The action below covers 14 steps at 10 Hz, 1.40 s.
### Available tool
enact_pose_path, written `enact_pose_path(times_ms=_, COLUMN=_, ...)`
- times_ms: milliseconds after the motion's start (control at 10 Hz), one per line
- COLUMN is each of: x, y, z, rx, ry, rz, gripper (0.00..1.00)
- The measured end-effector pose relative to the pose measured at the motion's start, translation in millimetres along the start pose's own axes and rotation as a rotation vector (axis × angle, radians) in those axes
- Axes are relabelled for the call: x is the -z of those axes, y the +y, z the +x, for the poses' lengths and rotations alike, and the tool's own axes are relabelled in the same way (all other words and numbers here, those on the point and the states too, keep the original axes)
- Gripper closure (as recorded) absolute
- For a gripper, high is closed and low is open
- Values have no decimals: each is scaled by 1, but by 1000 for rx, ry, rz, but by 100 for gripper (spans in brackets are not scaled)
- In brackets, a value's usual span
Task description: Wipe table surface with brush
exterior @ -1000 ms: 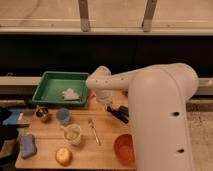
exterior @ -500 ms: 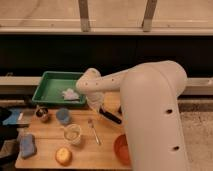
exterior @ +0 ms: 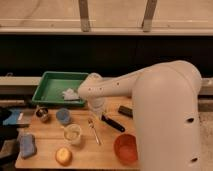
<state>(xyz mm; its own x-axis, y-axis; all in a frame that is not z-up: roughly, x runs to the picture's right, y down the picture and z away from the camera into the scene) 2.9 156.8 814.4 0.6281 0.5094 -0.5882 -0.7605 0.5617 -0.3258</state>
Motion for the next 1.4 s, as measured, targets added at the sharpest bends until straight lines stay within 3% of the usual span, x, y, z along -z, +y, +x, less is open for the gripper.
enact_pose_path(times_ms=600, x=-9, y=-65, z=-16, rx=-126, ry=9, rz=41, gripper=94)
enact_pose_path(times_ms=900, x=-13, y=-59, z=-43, rx=-110, ry=-4, rz=26, gripper=94)
enact_pose_path(times_ms=1100, x=-5, y=-32, z=-72, rx=-36, ry=-41, rz=-15, gripper=94)
enact_pose_path(times_ms=1400, x=9, y=-1, z=-65, rx=34, ry=-76, rz=-60, gripper=94)
